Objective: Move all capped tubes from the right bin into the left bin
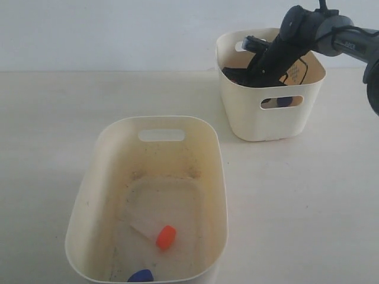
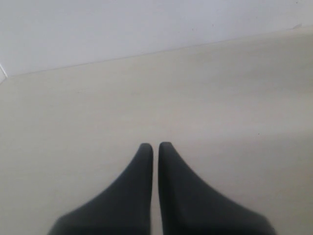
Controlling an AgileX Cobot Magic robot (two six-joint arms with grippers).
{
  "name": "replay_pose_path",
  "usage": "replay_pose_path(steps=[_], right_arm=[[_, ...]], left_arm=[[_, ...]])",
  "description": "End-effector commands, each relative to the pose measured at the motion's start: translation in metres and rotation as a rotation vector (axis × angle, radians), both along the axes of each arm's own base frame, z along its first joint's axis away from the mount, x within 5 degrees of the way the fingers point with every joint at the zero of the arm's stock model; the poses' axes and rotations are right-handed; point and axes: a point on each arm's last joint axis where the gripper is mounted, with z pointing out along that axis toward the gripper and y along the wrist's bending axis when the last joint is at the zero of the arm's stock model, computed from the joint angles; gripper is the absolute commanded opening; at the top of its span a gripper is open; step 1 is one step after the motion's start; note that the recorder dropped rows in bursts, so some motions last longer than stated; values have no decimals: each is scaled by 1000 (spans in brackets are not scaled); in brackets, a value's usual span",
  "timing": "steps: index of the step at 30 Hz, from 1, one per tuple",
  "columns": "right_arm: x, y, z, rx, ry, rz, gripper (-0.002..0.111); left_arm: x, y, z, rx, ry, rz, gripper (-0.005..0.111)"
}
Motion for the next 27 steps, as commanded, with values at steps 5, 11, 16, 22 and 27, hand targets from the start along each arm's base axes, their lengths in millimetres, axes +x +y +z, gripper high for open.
replay_pose_path(steps=[5,11,16,22,27], right_arm=[[-10,16,24,-95,-20,96,0],[-15,13,82,-113,-136,100,0],[-26,12,133,-110,-236,111,0],[-51,8,190,-116,-287,140,0],[-77,3,226,-144,-278,165,0]], left_arm=[[0,0,2,-8,-9,0,4],[0,0,2,-8,-9,0,4],[0,0,2,-8,-9,0,4],[0,0,2,-8,-9,0,4],[0,0,2,-8,-9,0,4]])
